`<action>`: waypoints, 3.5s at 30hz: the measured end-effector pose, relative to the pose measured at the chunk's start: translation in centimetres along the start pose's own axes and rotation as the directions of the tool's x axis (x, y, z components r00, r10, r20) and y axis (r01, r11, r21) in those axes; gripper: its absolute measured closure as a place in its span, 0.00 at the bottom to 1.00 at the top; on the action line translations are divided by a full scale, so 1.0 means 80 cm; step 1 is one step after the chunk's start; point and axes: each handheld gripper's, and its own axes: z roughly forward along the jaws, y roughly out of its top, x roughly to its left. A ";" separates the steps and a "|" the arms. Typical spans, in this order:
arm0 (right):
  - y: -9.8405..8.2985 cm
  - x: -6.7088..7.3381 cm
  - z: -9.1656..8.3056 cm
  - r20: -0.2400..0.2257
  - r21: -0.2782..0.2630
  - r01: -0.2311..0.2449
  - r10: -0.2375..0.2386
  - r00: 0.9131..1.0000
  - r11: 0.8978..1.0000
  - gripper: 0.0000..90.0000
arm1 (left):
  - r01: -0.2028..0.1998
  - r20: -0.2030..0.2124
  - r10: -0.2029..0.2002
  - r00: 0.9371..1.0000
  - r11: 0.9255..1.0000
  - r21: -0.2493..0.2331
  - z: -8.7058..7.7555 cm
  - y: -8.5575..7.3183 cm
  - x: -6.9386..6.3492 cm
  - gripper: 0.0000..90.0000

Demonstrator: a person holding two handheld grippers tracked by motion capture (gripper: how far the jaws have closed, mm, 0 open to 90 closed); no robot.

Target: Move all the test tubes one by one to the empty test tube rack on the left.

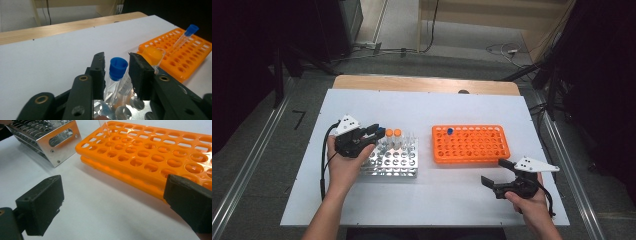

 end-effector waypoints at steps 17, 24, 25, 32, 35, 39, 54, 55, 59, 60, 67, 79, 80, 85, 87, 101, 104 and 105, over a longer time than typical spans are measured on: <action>0.016 0.005 0.002 0.026 -0.017 0.001 -0.001 1.000 1.000 0.02 | 0.039 0.082 -0.038 0.996 0.999 -0.008 -0.032 -0.014 -0.033 0.09; 0.028 0.002 0.007 0.044 -0.016 -0.018 0.018 0.999 1.000 0.03 | 0.034 0.124 -0.032 0.992 0.999 -0.012 -0.034 -0.020 -0.048 0.02; 0.030 0.002 0.009 0.041 -0.017 -0.018 0.019 0.999 1.000 0.03 | 0.034 0.128 -0.032 0.991 0.999 -0.012 -0.034 -0.020 -0.049 0.02; 0.047 0.005 0.025 0.021 -0.017 -0.011 0.011 1.000 1.000 0.03 | 0.021 0.160 -0.018 0.987 1.000 -0.012 -0.032 -0.024 -0.060 0.00; 0.053 0.008 0.037 0.013 -0.008 -0.003 0.003 1.000 1.000 0.03 | 0.014 0.165 -0.013 0.986 1.000 -0.008 -0.032 -0.025 -0.066 0.00; 0.061 0.011 0.055 0.001 0.002 0.000 0.000 1.000 1.000 0.04 | 0.010 0.174 -0.009 0.985 1.000 -0.006 -0.030 -0.026 -0.069 0.00; 0.078 0.015 0.125 -0.028 0.041 0.015 -0.014 1.000 0.999 0.26 | -0.002 0.177 0.003 0.984 1.000 -0.005 -0.025 -0.028 -0.078 0.00; 0.078 0.016 0.129 -0.028 0.043 0.012 -0.010 1.000 0.999 0.28 | -0.002 0.177 0.003 0.984 1.000 -0.006 -0.026 -0.028 -0.078 0.00; 0.084 0.017 0.139 -0.021 0.044 0.003 -0.002 1.000 0.999 0.40 | -0.003 0.175 0.004 0.985 1.000 -0.007 -0.026 -0.028 -0.078 0.00; 0.086 0.017 0.141 -0.020 0.041 -0.002 0.002 1.000 0.999 0.43 | -0.003 0.174 0.004 0.985 1.000 -0.007 -0.026 -0.028 -0.078 0.00; 0.088 0.026 0.157 0.004 0.060 0.016 -0.017 1.000 0.998 0.57 | -0.005 0.173 0.006 0.985 1.000 -0.010 -0.025 -0.027 -0.080 0.00; 0.088 0.029 0.172 0.119 0.064 0.053 -0.061 0.991 0.996 0.83 | -0.010 0.181 0.011 0.983 1.000 -0.006 -0.020 -0.027 -0.086 0.00; 0.088 0.029 0.170 0.121 0.060 0.058 -0.064 0.991 0.997 0.83 | -0.011 0.184 0.013 0.983 1.000 -0.009 -0.020 -0.027 -0.087 0.00; 0.095 0.030 0.155 0.112 0.008 0.056 -0.057 0.992 0.998 0.83 | -0.011 0.190 0.013 0.982 1.000 -0.009 -0.018 -0.026 -0.089 0.00; 0.098 0.031 0.147 0.110 -0.010 0.054 -0.053 0.992 0.998 0.83 | -0.012 0.191 0.013 0.982 1.000 -0.008 -0.018 -0.026 -0.090 0.00; 0.089 0.064 0.094 0.024 -0.028 0.063 -0.062 0.998 0.998 0.83 | -0.032 0.237 0.033 0.971 0.999 -0.006 -0.012 -0.021 -0.111 0.00; 0.080 0.073 0.086 -0.010 -0.027 0.064 -0.065 0.998 0.998 0.83 | -0.033 0.254 0.033 0.967 0.999 -0.004 -0.011 -0.021 -0.116 0.01; 0.077 0.076 0.083 -0.019 -0.022 0.068 -0.069 0.997 0.997 0.83 | -0.035 0.258 0.035 0.965 0.999 -0.004 -0.010 -0.021 -0.118 0.01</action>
